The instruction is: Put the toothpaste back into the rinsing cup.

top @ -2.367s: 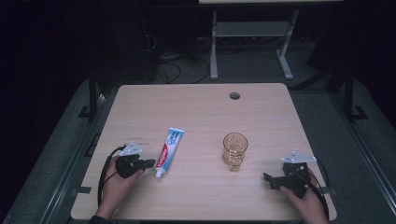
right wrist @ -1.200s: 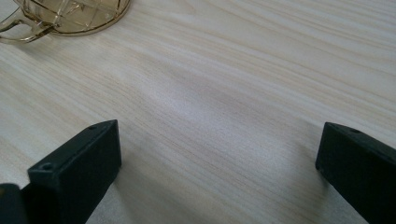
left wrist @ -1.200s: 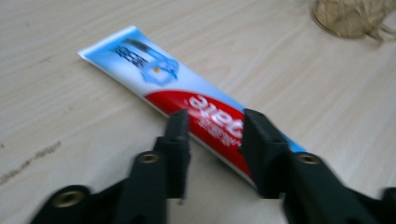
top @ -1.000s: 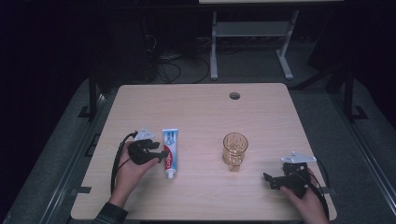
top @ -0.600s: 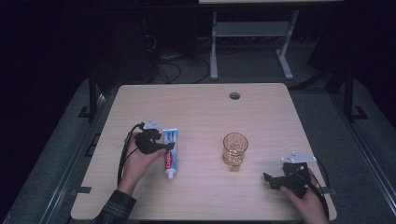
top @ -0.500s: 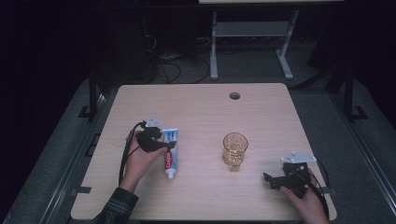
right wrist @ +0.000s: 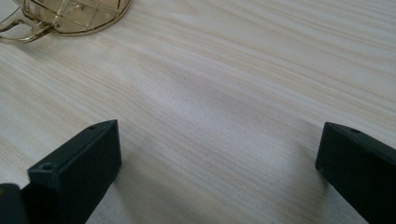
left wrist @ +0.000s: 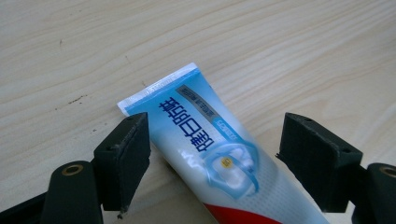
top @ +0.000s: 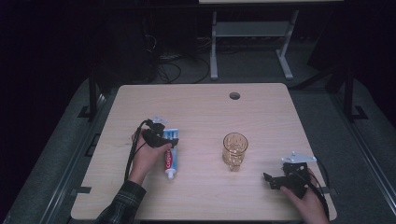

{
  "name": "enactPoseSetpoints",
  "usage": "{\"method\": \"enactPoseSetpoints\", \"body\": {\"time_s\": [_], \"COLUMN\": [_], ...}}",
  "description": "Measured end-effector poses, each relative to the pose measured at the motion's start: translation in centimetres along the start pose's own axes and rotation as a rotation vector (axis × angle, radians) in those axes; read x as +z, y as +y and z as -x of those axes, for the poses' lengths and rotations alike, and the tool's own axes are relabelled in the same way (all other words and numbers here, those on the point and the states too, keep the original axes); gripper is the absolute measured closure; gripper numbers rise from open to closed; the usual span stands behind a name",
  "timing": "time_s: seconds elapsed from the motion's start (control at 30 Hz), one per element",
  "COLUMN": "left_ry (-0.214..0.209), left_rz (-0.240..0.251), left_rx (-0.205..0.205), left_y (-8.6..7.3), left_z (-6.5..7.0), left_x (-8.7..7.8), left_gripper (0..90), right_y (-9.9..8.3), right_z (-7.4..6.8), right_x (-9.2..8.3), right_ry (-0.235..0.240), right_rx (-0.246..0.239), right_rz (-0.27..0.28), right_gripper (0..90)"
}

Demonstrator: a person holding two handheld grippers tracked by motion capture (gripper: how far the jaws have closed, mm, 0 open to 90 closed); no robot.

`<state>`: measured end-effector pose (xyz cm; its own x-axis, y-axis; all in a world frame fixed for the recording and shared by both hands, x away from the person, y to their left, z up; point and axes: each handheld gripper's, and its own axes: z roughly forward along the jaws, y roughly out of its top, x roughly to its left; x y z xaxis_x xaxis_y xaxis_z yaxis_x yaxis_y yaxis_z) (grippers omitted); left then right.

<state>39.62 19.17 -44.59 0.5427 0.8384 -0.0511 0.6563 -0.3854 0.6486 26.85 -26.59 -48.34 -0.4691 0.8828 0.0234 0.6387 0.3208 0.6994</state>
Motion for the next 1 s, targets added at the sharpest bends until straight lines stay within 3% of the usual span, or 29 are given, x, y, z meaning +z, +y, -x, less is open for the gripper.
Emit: {"method": "enactPoseSetpoints", "body": {"time_s": [0.43, 0.63, 0.8, 1.0], "left_ry": [0.023, 0.05, 0.074, 0.062], "left_rz": [-0.022, -0.046, -0.054, -0.048], "left_rx": [-0.029, -0.017, 0.016, 0.027], "left_y": [-0.1, -0.1, 0.0, 0.0], "left_z": [-0.4, -0.1, 0.5, 0.7], "left_x": [1.5, 2.1, 2.2, 2.1], "left_gripper": [19.9, 16.2, 21.3, 30.6], "right_y": [0.0, 0.0, 0.0, 0.0], "right_z": [0.0, 0.0, 0.0, 0.0], "right_x": [0.0, 0.0, 0.0, 0.0], "right_ry": [0.0, 0.0, 0.0, -0.001], "right_rx": [0.0, 0.0, 0.0, 0.001], "right_rz": [0.0, 0.001, 0.0, 0.001], "right_gripper": [0.0, 0.0, 0.0, 0.0]}}
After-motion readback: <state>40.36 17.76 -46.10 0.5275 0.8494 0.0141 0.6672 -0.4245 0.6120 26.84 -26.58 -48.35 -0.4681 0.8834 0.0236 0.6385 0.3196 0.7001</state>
